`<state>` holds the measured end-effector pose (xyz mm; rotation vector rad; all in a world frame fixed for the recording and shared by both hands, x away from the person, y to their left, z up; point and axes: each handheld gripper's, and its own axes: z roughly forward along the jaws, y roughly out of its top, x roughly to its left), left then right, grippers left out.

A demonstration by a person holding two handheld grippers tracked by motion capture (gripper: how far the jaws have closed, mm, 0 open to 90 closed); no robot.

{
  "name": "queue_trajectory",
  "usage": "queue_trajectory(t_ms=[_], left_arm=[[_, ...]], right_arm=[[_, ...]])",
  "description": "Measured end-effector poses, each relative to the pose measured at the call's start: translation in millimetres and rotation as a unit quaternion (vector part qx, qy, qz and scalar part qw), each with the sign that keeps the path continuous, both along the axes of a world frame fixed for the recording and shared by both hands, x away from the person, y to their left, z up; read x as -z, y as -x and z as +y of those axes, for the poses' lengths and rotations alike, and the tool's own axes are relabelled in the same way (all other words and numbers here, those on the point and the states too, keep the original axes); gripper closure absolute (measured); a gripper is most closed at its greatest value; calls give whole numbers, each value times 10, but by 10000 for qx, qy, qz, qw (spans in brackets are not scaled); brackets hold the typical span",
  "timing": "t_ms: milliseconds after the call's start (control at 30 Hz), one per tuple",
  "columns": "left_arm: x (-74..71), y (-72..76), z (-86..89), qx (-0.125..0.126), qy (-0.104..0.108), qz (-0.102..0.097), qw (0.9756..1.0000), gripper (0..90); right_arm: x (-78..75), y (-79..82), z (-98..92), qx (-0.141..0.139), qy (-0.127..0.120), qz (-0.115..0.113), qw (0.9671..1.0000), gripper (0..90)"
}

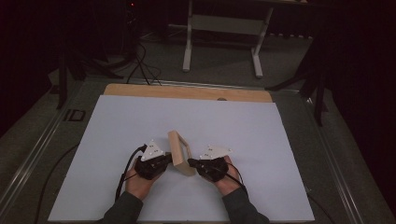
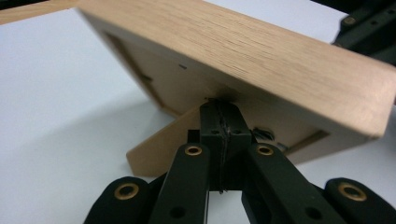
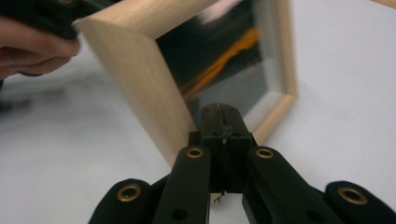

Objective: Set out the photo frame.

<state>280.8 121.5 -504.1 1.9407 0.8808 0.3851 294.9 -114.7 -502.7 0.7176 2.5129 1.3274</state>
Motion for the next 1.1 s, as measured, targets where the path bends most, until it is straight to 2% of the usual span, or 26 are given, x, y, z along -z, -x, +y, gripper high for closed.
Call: queue_trajectory(t_ms=[333, 533, 700, 800, 967, 1100], left_arm=[[1, -34, 54, -127, 186, 76, 9997, 896], [1, -26, 58, -139, 163, 64, 9997, 882], [-7, -26, 89, -233, 151, 59, 9996, 815], [-24, -24, 127, -394, 172, 29, 9991, 773], [-61, -24, 205, -688, 283, 32, 9972, 661], [-82, -34, 269, -788, 430, 113, 9959, 577]], right_arm=[[9, 87, 143, -214, 8, -22, 9998, 897], [14, 86, 143, -177, -14, -29, 9998, 858], [15, 82, 135, -144, -2, -67, 9999, 818], [15, 76, 129, -115, -5, -87, 9999, 783], [12, 69, 117, -24, 28, -133, 9999, 688], [7, 70, 115, 13, 53, -201, 9998, 642]])
